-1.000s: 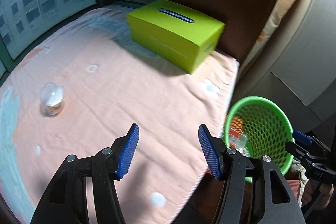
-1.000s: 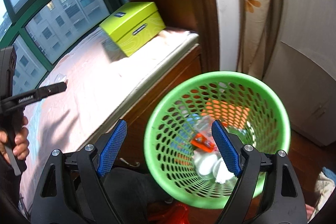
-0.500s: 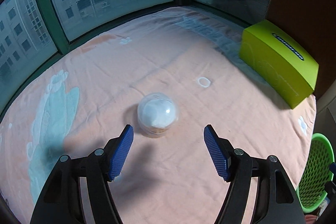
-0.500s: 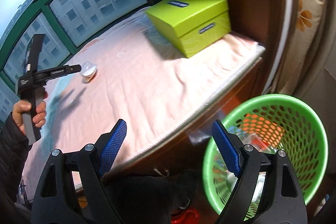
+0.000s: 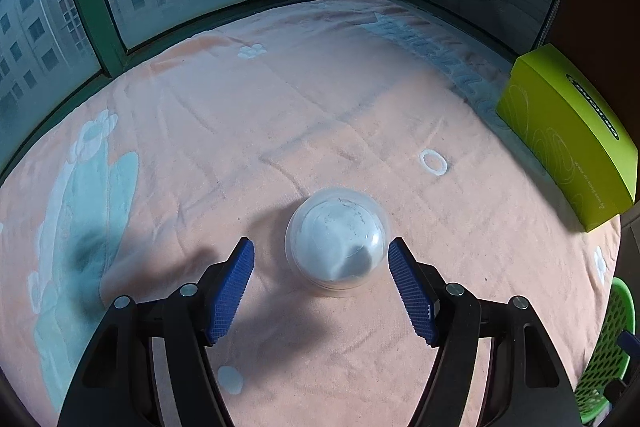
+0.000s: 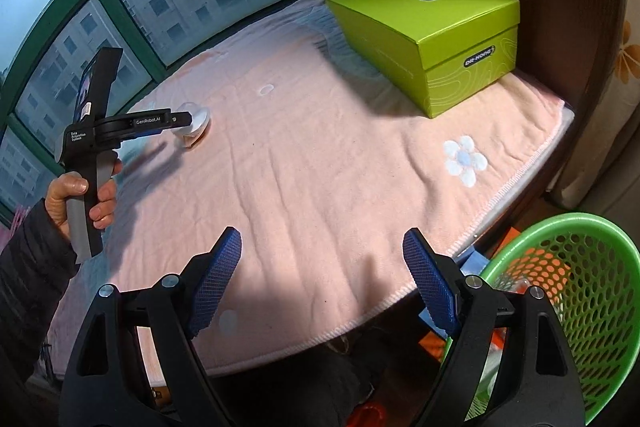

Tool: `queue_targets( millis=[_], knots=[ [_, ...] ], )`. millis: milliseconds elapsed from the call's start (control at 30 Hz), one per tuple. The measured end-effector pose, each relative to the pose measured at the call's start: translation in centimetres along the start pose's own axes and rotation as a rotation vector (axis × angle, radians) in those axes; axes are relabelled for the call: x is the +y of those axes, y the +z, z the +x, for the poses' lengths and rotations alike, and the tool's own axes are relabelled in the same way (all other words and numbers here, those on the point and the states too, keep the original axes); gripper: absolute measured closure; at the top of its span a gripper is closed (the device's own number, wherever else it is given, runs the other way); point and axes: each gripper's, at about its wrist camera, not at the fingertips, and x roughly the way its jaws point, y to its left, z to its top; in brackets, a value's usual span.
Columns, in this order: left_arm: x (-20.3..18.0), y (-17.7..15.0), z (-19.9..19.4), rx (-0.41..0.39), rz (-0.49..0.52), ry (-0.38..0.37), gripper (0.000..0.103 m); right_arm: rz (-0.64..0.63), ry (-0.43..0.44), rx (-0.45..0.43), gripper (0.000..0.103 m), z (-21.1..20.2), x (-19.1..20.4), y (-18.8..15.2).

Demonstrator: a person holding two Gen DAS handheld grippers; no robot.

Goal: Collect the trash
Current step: 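Move both tools back to the bench toward the round clear tub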

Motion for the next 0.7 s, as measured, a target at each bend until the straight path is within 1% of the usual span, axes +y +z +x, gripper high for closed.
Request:
queue_targets(
  millis=[33, 100, 233, 300, 500, 600, 700],
  knots=[
    [0.0, 0.1, 0.0, -0.003, 0.001, -0.003, 0.036, -0.003, 0.004, 0.002, 0.020, 0.2, 0.1, 0.1],
    [0.0, 0.3, 0.3, -0.003, 0.006, -0.008, 0.041, -0.010, 0.008, 0.004, 0.020, 0.4, 0.4, 0.3],
    [0.0, 0.5, 0.7, 0.002, 0.009, -0.019, 0.042, -0.021, 0.012, 0.007, 0.020, 0.6, 0.9, 0.4],
    [-0.1, 0.6, 0.6, -0.007, 0.011, -0.028, 0.050, -0.020, 0.012, 0.007, 0.020, 0.6, 1.0, 0.4],
    [0.1, 0.6, -0.5, -0.023, 0.022, -0.039, 0.052, -0.016, 0.021, 0.007, 0.020, 0.6, 1.1, 0.5],
    [0.7, 0.8, -2.1, -0.044, 0.008, -0.070, 0.052, -0.021, 0.025, 0.003, 0.020, 0.9, 1.2, 0.9],
    [1.3, 1.0, -4.0, -0.075, 0.007, -0.065, 0.052, -0.035, 0.035, 0.005, 0.021, 1.6, 1.9, 1.5]
  ],
)
